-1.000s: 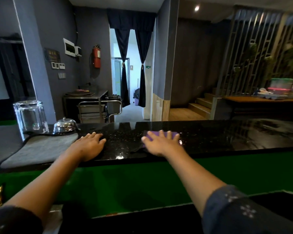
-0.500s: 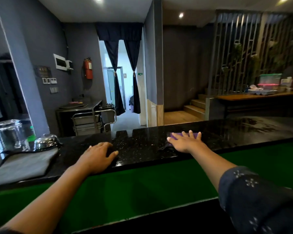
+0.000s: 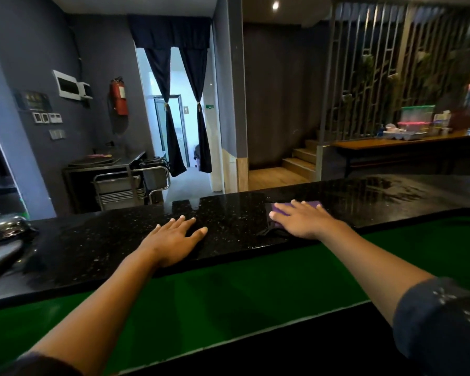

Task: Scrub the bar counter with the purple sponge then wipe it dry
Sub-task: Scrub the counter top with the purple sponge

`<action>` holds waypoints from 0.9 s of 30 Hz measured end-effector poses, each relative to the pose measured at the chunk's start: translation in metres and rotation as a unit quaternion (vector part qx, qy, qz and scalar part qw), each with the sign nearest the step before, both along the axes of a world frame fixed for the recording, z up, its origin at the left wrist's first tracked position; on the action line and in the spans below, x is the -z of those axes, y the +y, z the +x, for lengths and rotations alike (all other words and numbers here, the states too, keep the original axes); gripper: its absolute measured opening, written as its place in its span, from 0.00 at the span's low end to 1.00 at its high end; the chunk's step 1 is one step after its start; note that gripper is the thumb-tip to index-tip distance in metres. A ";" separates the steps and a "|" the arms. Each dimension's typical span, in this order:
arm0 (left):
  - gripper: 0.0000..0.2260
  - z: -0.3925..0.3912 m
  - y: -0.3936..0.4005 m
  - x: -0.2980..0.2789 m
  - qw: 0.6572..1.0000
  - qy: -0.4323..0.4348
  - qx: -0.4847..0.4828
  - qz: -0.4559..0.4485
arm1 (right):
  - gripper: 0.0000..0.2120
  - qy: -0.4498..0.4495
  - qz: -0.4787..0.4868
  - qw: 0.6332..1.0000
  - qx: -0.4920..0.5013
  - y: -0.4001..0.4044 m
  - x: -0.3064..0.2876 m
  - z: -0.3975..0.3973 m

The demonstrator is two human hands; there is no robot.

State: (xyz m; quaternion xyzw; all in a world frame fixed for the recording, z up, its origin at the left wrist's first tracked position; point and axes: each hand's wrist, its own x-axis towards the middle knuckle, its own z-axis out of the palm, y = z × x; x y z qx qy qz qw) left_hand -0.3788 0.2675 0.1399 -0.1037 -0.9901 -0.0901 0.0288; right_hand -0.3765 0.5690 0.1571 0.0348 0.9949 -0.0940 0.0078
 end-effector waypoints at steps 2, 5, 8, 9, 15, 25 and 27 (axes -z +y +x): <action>0.31 0.001 0.001 -0.001 1.000 -0.001 -0.006 -0.008 | 0.32 -0.014 -0.007 1.000 0.026 0.007 -0.004 -0.015; 0.30 0.005 0.006 -0.004 1.000 -0.010 -0.009 -0.012 | 0.32 -0.024 -0.009 0.999 0.046 -0.009 -0.008 -0.029; 0.30 0.010 0.007 -0.009 1.000 -0.015 -0.012 -0.009 | 0.31 -0.026 -0.001 1.000 -0.008 -0.038 -0.013 -0.025; 0.29 0.011 0.007 -0.010 1.000 -0.017 -0.012 -0.008 | 0.31 -0.025 0.001 0.999 -0.044 -0.047 -0.011 -0.020; 0.29 0.014 0.008 -0.013 0.999 -0.030 -0.013 -0.007 | 0.36 0.035 0.024 0.971 -0.235 -0.045 0.017 0.018; 0.29 0.014 0.009 -0.012 1.000 -0.020 -0.015 0.003 | 0.34 -0.033 0.024 0.993 -0.113 0.005 0.006 -0.097; 0.29 0.012 0.009 -0.011 1.000 -0.017 -0.013 0.001 | 0.34 -0.052 0.028 0.995 -0.080 -0.006 -0.001 -0.119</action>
